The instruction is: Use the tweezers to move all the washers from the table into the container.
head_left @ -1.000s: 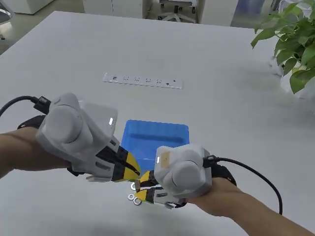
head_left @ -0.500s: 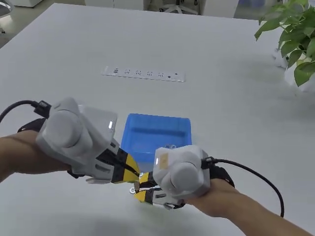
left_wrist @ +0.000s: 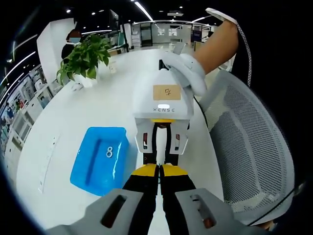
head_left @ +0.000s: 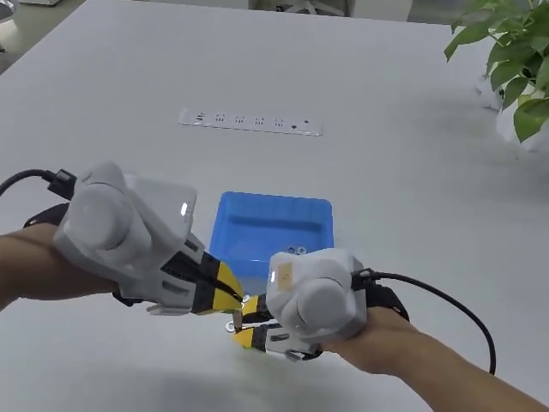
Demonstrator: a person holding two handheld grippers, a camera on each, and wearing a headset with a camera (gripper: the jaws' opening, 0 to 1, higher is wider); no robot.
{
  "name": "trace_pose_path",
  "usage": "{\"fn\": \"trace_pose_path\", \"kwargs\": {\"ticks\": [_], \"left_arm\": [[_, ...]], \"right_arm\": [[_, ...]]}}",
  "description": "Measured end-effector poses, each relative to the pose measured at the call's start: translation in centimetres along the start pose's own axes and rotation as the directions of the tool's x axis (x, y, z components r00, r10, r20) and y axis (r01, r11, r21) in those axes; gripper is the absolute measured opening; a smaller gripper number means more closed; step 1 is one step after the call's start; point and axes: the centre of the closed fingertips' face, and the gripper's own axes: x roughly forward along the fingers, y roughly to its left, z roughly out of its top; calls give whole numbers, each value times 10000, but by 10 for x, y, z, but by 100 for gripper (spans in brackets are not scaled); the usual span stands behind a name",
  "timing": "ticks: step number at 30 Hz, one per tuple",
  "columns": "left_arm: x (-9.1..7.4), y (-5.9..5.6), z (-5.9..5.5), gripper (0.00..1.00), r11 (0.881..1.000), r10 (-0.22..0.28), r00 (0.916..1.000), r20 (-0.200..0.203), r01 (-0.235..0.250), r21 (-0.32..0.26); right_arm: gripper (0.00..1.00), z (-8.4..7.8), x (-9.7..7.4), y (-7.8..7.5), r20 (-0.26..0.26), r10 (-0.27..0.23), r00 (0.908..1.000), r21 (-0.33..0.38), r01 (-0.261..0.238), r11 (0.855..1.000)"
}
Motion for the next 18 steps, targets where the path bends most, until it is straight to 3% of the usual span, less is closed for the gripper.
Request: {"fn": "trace_pose_path", "kwargs": {"ticks": [18], "left_arm": [[4,1,-2,5,10000,17,10000,35,-17,41]], "right_arm": [[13,-4,2,2,-47,32,10000,58,-31,10000]]}}
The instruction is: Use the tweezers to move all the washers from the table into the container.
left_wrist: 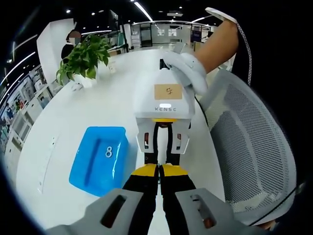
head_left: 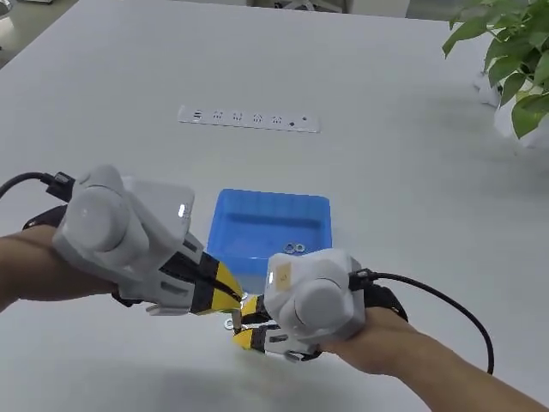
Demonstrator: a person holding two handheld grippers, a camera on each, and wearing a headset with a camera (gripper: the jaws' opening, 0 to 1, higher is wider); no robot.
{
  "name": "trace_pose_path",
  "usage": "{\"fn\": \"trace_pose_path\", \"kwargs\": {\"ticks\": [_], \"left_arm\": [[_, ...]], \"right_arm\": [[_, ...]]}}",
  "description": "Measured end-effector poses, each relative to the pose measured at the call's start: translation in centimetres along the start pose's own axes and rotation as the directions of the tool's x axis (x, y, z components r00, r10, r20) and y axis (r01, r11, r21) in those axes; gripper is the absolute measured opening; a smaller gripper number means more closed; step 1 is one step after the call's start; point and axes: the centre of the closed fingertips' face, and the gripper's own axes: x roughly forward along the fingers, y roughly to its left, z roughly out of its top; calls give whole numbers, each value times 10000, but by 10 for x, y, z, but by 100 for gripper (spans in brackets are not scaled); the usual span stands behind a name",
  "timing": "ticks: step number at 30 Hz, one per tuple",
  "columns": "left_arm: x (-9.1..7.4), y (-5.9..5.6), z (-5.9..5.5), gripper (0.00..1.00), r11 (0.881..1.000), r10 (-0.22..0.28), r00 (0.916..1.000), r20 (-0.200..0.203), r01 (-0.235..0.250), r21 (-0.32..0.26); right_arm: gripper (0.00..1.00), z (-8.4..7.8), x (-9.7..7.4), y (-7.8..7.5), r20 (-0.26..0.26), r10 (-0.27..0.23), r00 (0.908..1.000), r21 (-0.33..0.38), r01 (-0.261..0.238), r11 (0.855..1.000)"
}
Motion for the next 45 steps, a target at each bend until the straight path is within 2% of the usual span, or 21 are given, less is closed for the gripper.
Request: {"fn": "trace_pose_path", "kwargs": {"ticks": [17,29,45], "left_arm": [[1,1,1,5,9998,-113,9999,112,115,-166],[1,1,1,5,9998,-113,9999,-59,112,-158],[-6,2,10,5,10000,-85,9999,-133,84,-42]], "right_arm": [[11,-1,0,-1,10,22,10000,259,-23,9997],[10,-1,0,0,-43,35,10000,329,-34,9995],[10,5,-11,-2,-59,4,10000,222,-3,9998]]}}
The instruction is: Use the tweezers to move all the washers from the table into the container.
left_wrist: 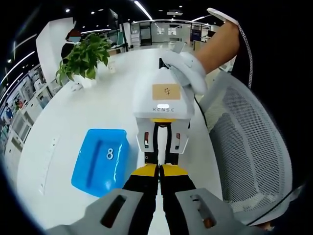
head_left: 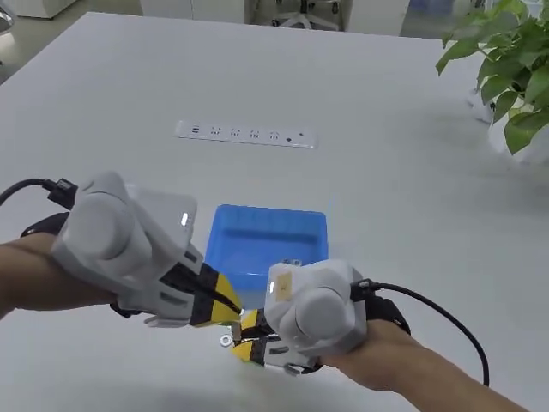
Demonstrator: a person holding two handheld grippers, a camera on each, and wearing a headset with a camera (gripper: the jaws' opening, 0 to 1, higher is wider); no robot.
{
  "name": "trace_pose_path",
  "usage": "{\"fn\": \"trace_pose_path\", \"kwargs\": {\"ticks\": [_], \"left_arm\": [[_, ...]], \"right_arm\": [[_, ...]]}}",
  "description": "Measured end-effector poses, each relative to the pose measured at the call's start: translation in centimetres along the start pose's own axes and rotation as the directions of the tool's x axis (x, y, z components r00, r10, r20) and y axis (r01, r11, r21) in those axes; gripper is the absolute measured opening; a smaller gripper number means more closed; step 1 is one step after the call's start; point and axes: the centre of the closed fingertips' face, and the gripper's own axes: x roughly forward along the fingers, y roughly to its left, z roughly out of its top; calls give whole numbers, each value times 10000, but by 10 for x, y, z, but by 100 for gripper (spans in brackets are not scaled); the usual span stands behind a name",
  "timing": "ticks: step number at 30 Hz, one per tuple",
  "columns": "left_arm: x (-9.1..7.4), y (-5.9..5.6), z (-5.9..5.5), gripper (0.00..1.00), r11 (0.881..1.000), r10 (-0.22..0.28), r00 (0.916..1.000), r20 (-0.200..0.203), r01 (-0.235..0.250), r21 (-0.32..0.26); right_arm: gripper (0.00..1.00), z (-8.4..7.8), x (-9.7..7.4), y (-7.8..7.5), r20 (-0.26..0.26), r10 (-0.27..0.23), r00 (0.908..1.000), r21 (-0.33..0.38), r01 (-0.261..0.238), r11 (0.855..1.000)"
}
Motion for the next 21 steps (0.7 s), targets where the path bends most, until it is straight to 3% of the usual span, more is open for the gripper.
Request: {"fn": "trace_pose_path", "kwargs": {"ticks": [14,21], "left_arm": [[-14,12,17,5,9993,363,9993,12,-363,115],[-21,24,26,4,9980,594,9982,117,-597,203]], "right_arm": [[10,14,-18,-16,-42,-209,9998,-235,208,9995],[10,21,-26,-27,-12,-313,9995,-345,312,9989]]}}
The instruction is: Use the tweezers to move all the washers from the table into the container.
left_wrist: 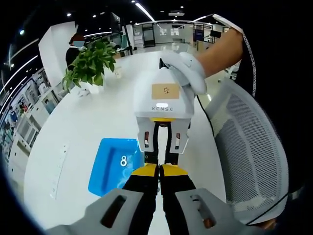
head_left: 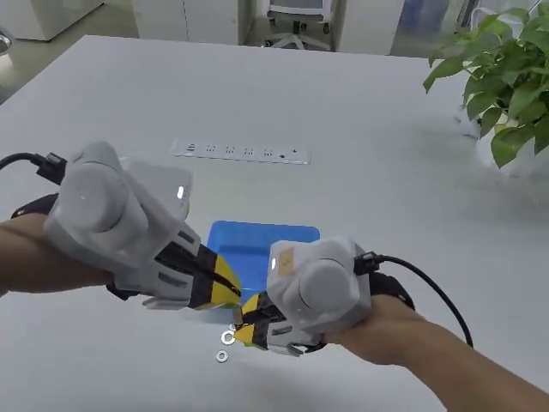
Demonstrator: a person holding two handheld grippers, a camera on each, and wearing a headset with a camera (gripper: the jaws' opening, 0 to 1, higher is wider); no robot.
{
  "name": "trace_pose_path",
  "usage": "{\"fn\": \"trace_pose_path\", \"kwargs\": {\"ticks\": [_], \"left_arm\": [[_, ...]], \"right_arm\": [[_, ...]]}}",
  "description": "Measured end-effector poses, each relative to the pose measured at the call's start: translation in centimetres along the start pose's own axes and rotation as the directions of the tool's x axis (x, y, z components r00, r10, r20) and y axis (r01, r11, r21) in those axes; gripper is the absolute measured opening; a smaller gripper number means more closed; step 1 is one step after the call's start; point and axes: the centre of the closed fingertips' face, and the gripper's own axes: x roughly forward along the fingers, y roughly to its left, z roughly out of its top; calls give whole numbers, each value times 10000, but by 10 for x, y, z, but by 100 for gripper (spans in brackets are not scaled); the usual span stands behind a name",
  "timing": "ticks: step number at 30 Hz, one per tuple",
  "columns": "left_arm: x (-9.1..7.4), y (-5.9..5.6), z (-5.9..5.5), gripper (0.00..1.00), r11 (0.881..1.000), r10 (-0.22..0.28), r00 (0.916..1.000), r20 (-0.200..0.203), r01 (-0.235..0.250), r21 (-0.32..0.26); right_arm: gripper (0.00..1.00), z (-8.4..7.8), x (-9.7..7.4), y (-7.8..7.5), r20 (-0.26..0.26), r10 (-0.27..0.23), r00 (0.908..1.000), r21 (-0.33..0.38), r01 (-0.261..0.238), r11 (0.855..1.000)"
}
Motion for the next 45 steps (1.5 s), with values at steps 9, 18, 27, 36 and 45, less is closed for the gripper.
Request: {"fn": "trace_pose_path", "kwargs": {"ticks": [9,18,27,36,45], "left_arm": [[-1,19,12,4,9995,120,9999,31,-121,286],[0,40,19,4,9983,228,9997,73,-232,541],[6,58,16,4,9978,272,9995,128,-279,597],[21,75,5,4,9989,198,9997,107,-202,424],[39,88,-6,5,9996,84,9999,56,-86,259]], "right_arm": [[10,3,-12,-22,-7,-308,9995,-110,308,9995],[10,3,-19,-46,6,-588,9983,-140,588,9982],[10,-3,-16,-66,-42,-710,9975,-198,709,9973],[10,-18,-6,-82,-177,-637,9978,-38,636,9980],[10,-35,7,-94,-298,-525,9982,239,533,9983]]}}
